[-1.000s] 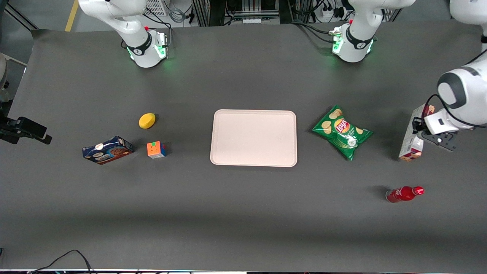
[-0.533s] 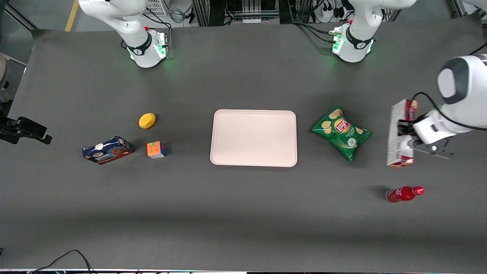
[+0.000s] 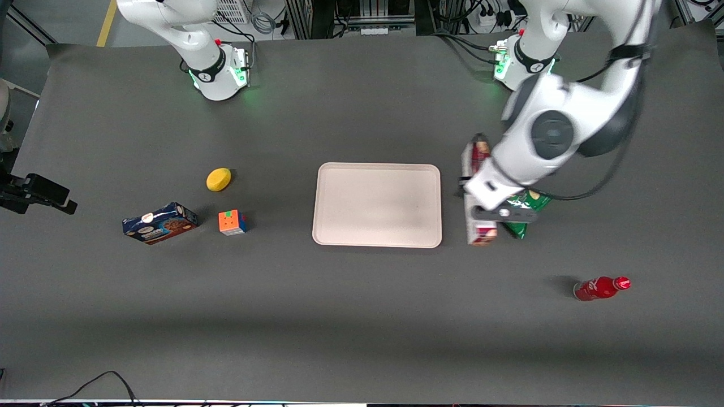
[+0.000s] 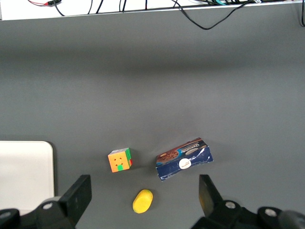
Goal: Place red cookie box on tray
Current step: 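Lift the cookie box and carry it over the chip bag to the tray, then lower the cookie box onto the tray edge beside the chip bag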
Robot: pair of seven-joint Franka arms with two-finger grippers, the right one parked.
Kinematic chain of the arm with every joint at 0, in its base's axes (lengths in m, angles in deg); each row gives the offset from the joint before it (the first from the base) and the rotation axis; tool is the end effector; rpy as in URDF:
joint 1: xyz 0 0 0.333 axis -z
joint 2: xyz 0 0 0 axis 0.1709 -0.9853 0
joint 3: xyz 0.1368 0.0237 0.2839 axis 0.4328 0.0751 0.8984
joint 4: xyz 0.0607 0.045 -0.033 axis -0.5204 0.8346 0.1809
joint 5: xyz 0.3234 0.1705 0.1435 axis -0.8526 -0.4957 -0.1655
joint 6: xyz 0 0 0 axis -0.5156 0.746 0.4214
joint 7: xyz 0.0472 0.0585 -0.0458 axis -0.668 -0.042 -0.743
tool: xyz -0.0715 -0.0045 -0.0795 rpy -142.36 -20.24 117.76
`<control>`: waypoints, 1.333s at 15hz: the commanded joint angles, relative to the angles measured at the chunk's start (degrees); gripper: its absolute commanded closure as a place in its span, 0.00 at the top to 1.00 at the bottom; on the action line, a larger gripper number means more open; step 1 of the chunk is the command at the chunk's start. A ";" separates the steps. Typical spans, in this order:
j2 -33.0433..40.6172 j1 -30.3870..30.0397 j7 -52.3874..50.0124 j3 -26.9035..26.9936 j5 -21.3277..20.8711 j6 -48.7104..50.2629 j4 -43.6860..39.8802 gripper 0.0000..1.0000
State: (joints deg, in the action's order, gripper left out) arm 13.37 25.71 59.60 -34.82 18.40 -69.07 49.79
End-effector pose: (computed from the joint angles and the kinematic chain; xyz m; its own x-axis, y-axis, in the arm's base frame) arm 0.5416 -0.2671 0.3984 0.9921 -0.0395 -0.1189 -0.0332 -0.9979 0.0548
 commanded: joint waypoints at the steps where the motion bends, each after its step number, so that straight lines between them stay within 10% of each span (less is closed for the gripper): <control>1: -5.41 4.51 -9.12 -0.41 -1.12 -8.92 1.39 0.00; 20: -14.65 8.73 -12.82 -1.64 -6.75 -24.77 6.94 0.01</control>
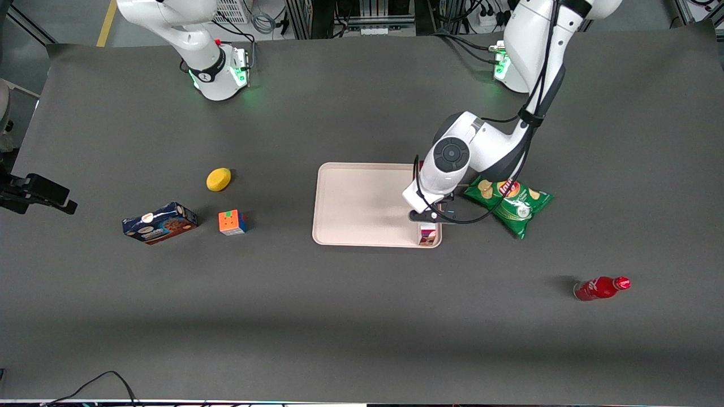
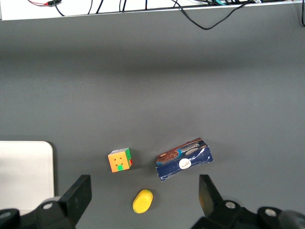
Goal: Place red cookie box on tray
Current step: 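Lower the cookie box onto the tray edge beside the chip bag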
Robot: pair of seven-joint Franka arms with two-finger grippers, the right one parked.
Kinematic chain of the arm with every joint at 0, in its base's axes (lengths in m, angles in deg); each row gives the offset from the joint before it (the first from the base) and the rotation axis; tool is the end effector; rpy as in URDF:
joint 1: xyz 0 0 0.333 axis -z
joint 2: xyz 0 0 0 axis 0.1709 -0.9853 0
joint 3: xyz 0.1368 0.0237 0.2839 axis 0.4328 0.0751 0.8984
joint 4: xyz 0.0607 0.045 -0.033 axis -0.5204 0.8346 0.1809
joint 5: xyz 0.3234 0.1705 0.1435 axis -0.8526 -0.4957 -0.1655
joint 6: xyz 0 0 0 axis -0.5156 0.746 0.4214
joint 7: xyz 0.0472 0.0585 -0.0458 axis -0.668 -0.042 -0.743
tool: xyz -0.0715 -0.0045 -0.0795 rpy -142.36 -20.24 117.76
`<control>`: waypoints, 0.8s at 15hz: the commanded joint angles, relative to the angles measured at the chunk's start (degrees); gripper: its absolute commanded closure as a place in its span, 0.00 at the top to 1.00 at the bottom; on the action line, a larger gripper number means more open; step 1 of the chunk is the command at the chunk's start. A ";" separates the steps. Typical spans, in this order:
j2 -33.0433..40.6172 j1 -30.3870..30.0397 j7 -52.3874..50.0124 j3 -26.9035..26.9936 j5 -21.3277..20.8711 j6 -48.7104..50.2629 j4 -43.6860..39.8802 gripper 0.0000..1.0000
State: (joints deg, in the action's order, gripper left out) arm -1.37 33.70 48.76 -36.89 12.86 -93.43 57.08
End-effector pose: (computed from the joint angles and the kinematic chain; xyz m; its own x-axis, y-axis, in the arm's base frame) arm 0.4924 -0.3585 0.2252 0.9955 -0.0579 -0.0754 -0.0546 -0.9975 0.0455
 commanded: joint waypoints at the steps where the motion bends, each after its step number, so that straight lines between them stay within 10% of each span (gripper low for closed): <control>1: 0.09 0.75 -1.98 0.43 -1.13 -0.41 -0.35 0.34; 2: 0.18 0.75 -1.98 0.61 -1.13 -0.49 -0.35 0.99; 12: 11.94 -3.73 5.28 8.59 3.09 17.23 -8.87 1.00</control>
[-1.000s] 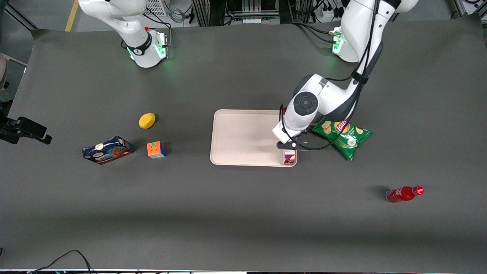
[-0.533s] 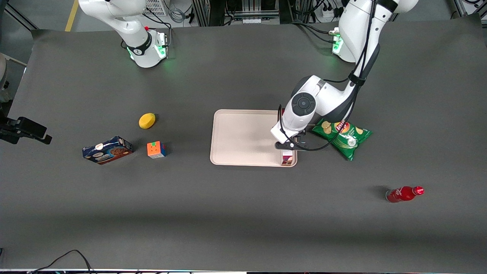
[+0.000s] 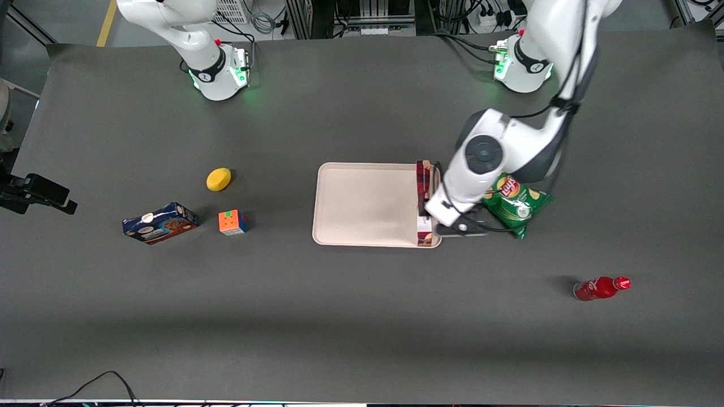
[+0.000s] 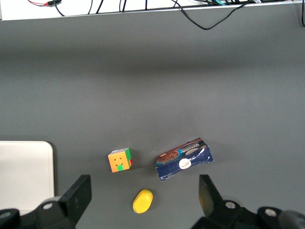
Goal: Place red cookie box on tray
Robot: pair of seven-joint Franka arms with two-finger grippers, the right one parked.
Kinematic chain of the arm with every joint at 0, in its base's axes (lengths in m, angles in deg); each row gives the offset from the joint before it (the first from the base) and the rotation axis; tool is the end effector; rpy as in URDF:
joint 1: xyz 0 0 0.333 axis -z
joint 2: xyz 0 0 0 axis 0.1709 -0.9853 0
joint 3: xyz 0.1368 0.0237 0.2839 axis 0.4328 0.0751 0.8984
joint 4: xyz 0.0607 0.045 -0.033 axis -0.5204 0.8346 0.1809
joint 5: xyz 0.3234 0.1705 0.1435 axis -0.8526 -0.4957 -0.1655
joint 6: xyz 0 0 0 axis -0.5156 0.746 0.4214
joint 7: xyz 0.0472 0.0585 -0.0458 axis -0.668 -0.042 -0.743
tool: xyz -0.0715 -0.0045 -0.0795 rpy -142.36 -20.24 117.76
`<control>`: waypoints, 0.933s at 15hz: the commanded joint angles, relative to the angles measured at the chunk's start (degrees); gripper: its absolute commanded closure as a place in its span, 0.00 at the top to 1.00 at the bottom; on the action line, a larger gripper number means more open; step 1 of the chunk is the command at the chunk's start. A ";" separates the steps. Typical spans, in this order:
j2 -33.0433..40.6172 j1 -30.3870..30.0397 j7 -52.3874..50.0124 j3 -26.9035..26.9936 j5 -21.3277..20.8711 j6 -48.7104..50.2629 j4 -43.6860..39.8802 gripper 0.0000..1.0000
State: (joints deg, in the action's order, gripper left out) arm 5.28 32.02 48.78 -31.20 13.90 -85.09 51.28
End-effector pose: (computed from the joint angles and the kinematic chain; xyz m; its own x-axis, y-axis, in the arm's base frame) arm 0.5546 -0.3027 0.3220 0.9973 0.0737 0.0031 0.0735 -0.9965 0.0393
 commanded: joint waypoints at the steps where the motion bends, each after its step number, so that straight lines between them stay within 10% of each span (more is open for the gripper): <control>1: 7.57 -3.19 8.69 4.66 2.75 11.18 -3.25 1.00; 14: 26.92 -13.57 31.58 14.08 -1.90 33.08 -3.78 1.00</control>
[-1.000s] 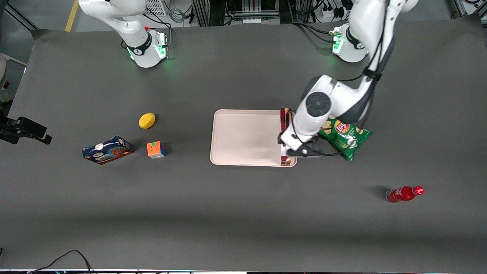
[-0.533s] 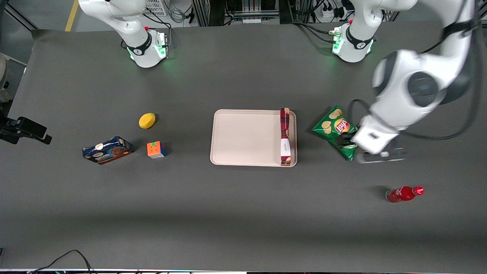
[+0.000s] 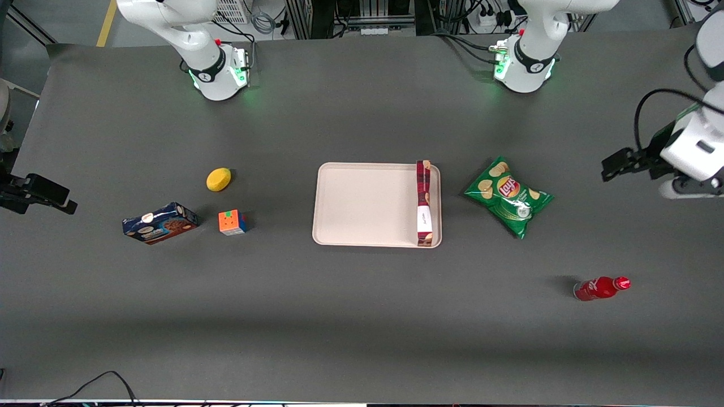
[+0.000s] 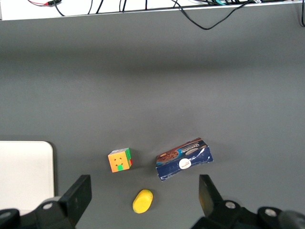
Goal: Place red cookie box on tray
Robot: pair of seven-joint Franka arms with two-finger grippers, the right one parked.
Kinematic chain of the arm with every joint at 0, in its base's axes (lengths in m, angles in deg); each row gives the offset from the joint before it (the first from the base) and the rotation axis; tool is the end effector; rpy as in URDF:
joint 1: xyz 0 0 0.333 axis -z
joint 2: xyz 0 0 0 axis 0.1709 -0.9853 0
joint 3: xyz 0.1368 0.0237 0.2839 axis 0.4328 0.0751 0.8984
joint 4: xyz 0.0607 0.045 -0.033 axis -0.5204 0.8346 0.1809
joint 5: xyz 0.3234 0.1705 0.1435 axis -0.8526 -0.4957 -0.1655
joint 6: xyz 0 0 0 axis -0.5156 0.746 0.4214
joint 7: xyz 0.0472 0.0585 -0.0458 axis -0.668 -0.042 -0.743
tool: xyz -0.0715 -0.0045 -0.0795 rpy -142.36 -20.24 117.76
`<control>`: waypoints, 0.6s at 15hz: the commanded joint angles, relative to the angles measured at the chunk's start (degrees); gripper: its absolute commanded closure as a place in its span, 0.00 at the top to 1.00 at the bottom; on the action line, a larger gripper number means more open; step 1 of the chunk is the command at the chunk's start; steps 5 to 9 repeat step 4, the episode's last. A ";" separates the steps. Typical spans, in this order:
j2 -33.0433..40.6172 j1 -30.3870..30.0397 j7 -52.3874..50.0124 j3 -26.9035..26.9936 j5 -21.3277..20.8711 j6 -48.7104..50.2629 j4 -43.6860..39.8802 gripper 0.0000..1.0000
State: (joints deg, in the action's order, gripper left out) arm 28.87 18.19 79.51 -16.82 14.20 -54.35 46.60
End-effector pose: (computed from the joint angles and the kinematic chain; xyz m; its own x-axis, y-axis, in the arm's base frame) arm 0.5451 -0.0059 0.5575 0.9993 0.0288 -0.0219 0.0288 -0.9996 -0.0036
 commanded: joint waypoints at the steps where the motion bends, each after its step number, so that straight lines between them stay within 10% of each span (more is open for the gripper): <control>1: 3.95 0.26 0.84 -0.22 -2.46 3.04 0.99 1.00; 9: 4.22 0.26 1.28 0.49 -2.46 3.22 0.99 1.00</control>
